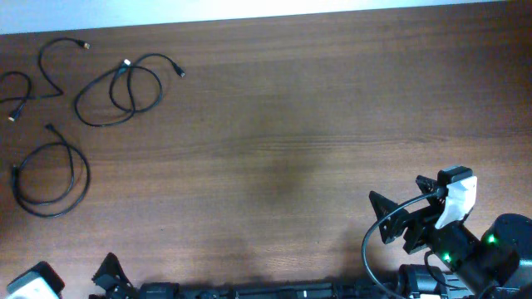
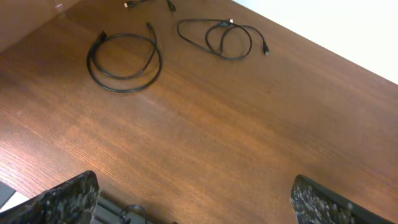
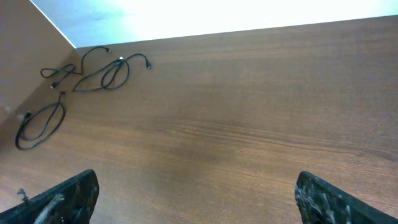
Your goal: Untangle cables
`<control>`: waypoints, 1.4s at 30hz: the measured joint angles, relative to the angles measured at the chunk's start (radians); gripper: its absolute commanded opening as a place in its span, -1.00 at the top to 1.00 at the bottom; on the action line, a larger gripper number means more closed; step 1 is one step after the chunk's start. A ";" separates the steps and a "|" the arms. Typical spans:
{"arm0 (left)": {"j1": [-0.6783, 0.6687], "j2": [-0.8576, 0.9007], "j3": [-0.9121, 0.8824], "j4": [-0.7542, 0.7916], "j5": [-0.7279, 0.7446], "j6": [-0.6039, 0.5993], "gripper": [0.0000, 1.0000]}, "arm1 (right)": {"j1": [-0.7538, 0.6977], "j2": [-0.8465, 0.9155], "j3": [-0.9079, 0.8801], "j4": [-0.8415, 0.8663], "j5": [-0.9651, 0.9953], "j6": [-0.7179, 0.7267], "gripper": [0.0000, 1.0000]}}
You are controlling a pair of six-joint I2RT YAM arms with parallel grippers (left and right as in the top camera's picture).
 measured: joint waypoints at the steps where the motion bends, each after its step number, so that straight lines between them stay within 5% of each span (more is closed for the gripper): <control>1: 0.002 -0.008 0.000 0.002 0.000 0.000 -0.98 | 0.000 0.000 0.000 0.000 0.000 0.000 -0.97; 12: 0.129 -0.470 0.001 -0.008 0.000 -0.007 -0.98 | 0.001 0.000 0.000 -0.002 0.000 0.000 -0.97; 21: 0.133 -0.484 0.020 -0.012 -0.002 -0.008 -0.98 | 0.001 0.000 0.000 -0.008 0.000 -0.002 -0.97; 26: 0.135 -0.480 -0.322 0.336 0.001 -0.012 -0.98 | 0.001 0.000 -0.001 -0.009 0.001 -0.003 -0.97; 27: 0.135 -0.493 -0.465 0.571 0.000 -0.012 -0.98 | 0.002 -0.001 -0.001 -0.015 0.001 -0.004 -0.97; 34: 0.135 -0.484 -1.221 1.349 0.169 0.072 -0.98 | 0.002 0.000 -0.003 -0.042 0.039 -0.004 -0.97; 38: 0.135 -0.485 -1.448 1.599 0.222 0.138 -0.98 | 0.002 0.000 -0.003 -0.044 0.042 -0.005 -0.97; 42: 0.135 -0.485 -1.473 1.585 0.240 0.261 -0.98 | 0.002 0.000 -0.003 -0.047 0.042 -0.004 -0.97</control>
